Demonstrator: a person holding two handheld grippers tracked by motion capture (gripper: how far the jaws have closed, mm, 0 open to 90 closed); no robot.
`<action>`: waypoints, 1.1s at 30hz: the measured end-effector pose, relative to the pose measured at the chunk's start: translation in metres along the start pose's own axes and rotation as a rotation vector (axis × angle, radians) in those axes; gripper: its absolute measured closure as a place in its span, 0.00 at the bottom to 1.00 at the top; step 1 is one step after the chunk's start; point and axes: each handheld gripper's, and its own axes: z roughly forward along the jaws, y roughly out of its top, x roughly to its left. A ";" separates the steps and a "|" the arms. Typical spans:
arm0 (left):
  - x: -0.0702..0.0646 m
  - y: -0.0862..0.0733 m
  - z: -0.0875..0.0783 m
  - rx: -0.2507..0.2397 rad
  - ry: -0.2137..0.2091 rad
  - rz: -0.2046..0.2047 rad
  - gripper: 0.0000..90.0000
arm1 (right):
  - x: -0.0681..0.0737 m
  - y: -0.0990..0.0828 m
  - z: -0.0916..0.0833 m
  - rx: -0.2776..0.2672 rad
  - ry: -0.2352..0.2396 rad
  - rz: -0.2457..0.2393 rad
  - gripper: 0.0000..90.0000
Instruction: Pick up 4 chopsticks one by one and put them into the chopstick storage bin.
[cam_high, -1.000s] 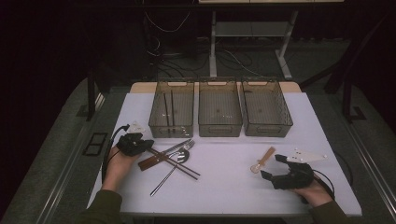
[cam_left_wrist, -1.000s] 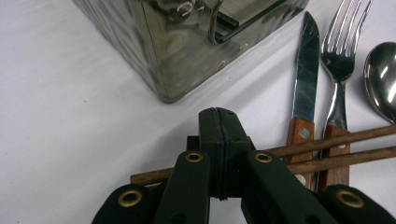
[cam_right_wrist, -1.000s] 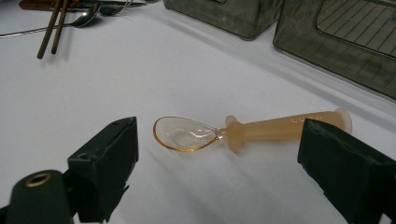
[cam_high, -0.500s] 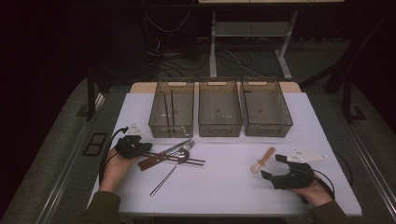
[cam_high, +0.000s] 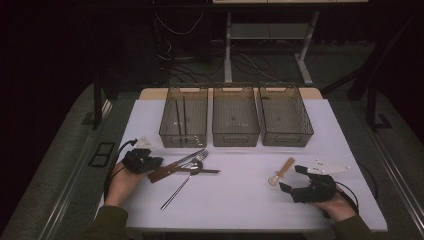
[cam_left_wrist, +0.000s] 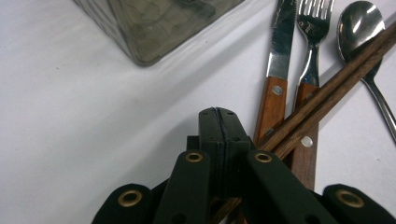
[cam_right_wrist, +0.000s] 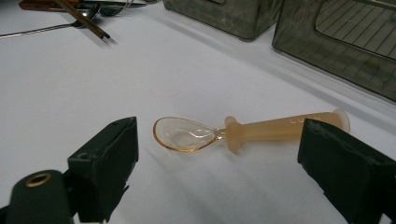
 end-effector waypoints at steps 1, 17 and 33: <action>0.000 0.000 -0.001 0.004 -0.002 0.003 0.99 | 0.000 0.000 0.000 0.000 0.000 0.000 0.14; -0.010 -0.004 -0.011 0.000 -0.013 0.004 0.99 | 0.000 0.000 -0.001 -0.001 0.001 -0.003 0.14; -0.013 -0.012 -0.019 -0.052 0.006 -0.017 0.93 | 0.000 0.000 -0.001 -0.003 0.001 -0.006 0.14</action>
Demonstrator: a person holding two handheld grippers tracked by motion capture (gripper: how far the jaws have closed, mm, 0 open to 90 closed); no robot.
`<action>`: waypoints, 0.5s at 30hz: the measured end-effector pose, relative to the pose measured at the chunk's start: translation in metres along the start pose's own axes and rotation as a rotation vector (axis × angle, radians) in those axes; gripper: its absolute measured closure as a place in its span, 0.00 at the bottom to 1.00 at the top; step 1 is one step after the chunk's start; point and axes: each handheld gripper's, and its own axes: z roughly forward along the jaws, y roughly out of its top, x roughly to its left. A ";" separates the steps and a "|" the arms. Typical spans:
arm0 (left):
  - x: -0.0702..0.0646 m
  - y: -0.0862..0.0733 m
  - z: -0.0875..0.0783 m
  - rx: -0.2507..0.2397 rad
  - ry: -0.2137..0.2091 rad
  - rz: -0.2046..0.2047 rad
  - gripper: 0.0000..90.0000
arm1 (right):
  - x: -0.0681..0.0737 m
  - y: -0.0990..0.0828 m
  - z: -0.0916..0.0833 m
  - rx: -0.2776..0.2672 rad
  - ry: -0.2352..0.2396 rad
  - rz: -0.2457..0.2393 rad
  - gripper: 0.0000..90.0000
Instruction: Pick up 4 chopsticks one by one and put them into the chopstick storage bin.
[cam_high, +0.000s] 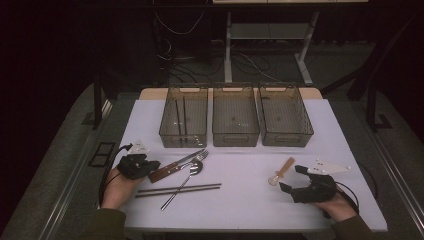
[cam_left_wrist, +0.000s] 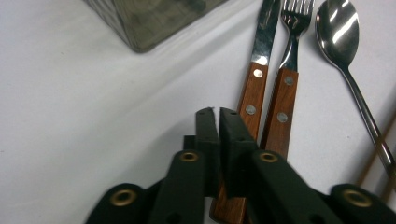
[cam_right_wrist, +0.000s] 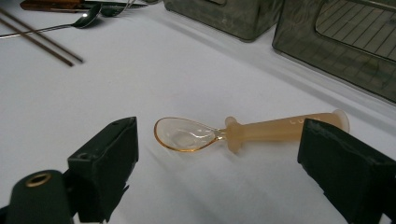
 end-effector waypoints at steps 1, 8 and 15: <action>-0.004 -0.001 -0.004 -0.032 -0.038 0.000 0.89 | 0.000 0.000 0.000 0.000 -0.001 0.001 0.14; -0.084 -0.016 0.006 0.034 -0.302 0.269 0.47 | 0.000 0.000 0.000 0.003 0.000 0.004 0.14; -0.084 -0.018 0.006 0.019 -0.238 0.308 0.56 | 0.002 0.001 0.000 -0.003 0.003 -0.005 0.14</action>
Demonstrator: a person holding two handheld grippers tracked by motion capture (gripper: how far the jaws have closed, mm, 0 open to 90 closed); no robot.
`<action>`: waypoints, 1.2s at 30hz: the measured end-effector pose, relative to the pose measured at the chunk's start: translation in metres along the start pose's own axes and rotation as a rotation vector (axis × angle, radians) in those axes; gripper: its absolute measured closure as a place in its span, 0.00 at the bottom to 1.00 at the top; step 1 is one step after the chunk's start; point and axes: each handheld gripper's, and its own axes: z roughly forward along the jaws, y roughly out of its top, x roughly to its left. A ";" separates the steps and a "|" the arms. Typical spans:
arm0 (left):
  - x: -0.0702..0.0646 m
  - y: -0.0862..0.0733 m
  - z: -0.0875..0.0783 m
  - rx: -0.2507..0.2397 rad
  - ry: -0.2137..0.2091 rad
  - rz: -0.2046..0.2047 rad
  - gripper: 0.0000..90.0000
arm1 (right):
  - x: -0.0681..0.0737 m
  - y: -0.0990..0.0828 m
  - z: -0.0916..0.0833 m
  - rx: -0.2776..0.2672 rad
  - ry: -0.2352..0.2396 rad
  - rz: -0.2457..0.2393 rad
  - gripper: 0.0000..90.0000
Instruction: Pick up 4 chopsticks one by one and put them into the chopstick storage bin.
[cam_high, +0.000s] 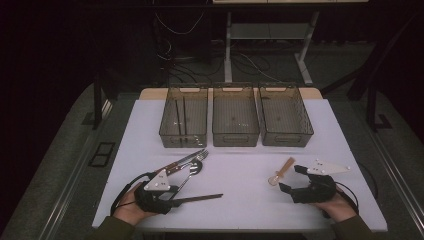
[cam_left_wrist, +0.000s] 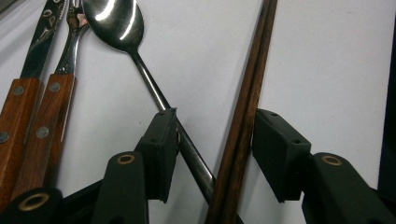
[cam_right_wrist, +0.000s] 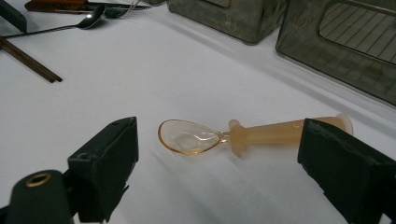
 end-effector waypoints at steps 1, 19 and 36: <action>0.000 0.000 0.000 0.000 0.000 0.005 0.57 | -0.001 0.000 0.000 -0.001 0.000 -0.001 0.14; 0.007 -0.004 -0.003 -0.017 -0.008 -0.066 0.87 | 0.000 0.000 0.000 0.003 0.001 -0.002 0.14; 0.015 -0.009 -0.016 -0.083 -0.024 -0.131 0.91 | 0.001 0.000 0.000 0.001 0.003 -0.006 0.14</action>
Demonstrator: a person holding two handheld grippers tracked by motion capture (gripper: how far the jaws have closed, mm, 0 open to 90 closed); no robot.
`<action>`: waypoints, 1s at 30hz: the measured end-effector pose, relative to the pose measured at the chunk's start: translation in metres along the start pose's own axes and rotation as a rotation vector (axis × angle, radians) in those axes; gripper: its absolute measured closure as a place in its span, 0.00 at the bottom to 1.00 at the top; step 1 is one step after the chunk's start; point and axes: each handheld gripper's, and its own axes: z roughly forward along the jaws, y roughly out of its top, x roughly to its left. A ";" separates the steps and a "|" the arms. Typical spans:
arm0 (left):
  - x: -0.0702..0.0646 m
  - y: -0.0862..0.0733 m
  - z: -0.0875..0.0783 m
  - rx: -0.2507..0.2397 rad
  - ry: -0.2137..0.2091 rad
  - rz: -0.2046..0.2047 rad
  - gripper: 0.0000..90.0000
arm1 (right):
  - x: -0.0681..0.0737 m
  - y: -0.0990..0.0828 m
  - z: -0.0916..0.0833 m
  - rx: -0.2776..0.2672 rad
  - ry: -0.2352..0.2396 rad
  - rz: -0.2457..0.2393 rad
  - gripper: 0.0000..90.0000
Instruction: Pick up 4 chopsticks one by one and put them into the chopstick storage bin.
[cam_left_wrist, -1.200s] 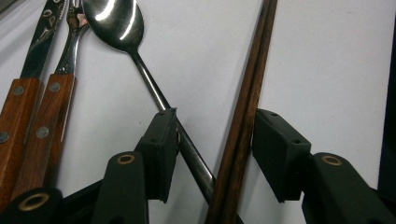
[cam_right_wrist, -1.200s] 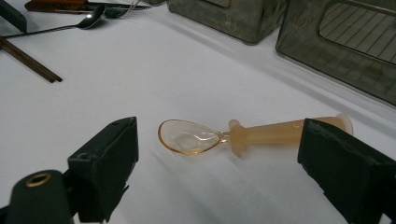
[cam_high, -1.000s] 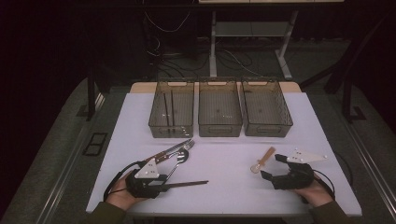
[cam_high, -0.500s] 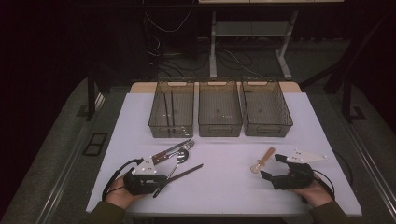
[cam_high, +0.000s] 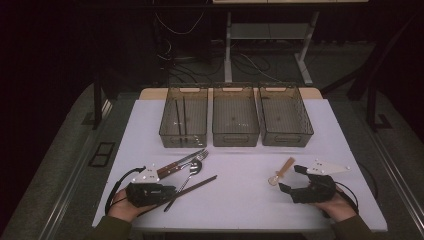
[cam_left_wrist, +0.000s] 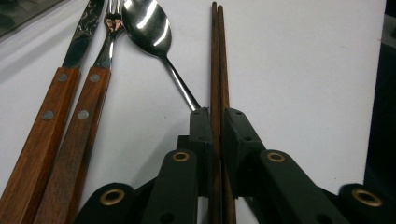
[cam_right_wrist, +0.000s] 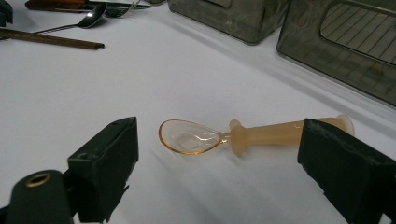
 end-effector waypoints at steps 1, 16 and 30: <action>0.000 0.000 0.000 0.003 0.000 -0.004 0.91 | 0.000 0.000 0.000 0.000 0.000 0.000 0.14; 0.004 -0.005 0.004 0.047 0.020 0.001 0.92 | 0.000 0.000 0.000 0.000 -0.001 -0.001 0.14; 0.004 -0.006 0.005 0.052 0.020 0.021 0.94 | 0.001 0.000 0.001 0.002 0.003 -0.006 0.14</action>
